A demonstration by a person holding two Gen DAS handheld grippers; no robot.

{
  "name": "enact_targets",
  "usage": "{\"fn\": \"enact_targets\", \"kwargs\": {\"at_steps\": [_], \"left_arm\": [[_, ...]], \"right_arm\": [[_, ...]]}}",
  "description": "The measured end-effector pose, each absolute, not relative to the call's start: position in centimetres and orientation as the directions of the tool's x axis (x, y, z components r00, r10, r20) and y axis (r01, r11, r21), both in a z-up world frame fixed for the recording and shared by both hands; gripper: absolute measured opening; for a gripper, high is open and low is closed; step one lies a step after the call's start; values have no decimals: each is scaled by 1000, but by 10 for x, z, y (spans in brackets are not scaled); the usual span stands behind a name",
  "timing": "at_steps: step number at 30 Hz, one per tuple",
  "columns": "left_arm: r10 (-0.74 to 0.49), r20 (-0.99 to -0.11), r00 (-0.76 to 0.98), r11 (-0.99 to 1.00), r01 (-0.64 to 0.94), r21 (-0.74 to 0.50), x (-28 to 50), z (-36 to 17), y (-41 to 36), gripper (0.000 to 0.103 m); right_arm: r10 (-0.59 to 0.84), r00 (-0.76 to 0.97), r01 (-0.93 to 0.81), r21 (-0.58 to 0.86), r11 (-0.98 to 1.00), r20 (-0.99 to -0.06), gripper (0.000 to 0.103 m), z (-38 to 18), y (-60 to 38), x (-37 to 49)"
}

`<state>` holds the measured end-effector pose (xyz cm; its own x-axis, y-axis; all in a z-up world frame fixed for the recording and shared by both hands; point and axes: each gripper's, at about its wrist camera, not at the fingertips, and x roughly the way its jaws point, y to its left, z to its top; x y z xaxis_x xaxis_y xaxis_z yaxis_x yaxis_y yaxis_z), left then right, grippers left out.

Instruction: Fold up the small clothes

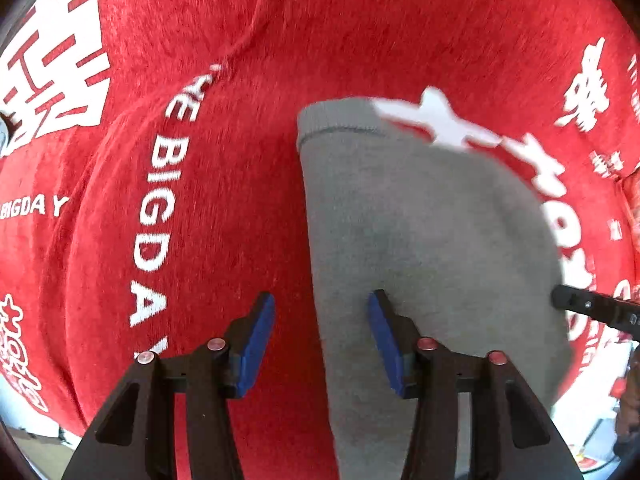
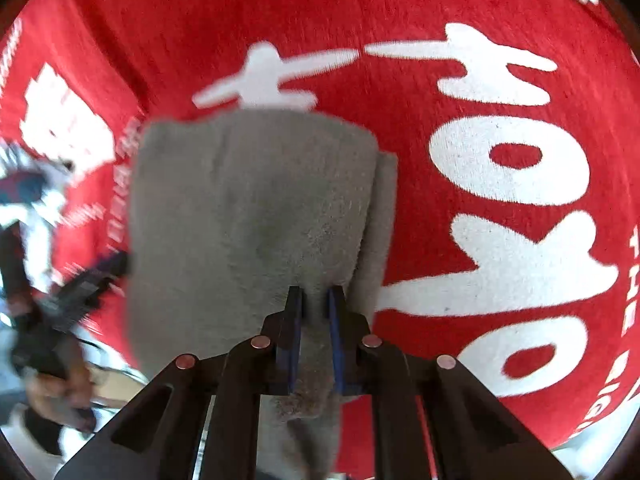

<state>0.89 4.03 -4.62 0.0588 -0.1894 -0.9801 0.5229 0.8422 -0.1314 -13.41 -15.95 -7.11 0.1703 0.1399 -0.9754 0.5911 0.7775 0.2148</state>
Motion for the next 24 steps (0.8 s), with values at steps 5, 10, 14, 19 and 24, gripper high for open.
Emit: {"fn": "enact_targets", "kwargs": {"at_steps": [5, 10, 14, 19, 24], "left_arm": [[-186, -981, 49, 867, 478, -140, 12, -41, 52, 64], [-130, -989, 74, 858, 508, -74, 2, -28, 52, 64], [-124, -990, 63, 866, 495, -77, -7, -20, 54, 64], [-104, -992, 66, 864, 499, -57, -19, -12, 53, 64], [-101, -994, 53, 870, 489, -62, -28, -8, 54, 64]], "right_arm": [[126, 179, 603, 210, 769, -976, 14, -71, -161, -150], [129, 162, 616, 202, 761, -978, 15, -67, -160, -156], [118, 144, 635, 183, 750, -983, 16, -58, -157, -158], [154, 223, 667, 266, 696, -963, 59, -40, -148, -169], [151, 132, 639, 200, 742, -980, 58, -52, -122, -174]]}}
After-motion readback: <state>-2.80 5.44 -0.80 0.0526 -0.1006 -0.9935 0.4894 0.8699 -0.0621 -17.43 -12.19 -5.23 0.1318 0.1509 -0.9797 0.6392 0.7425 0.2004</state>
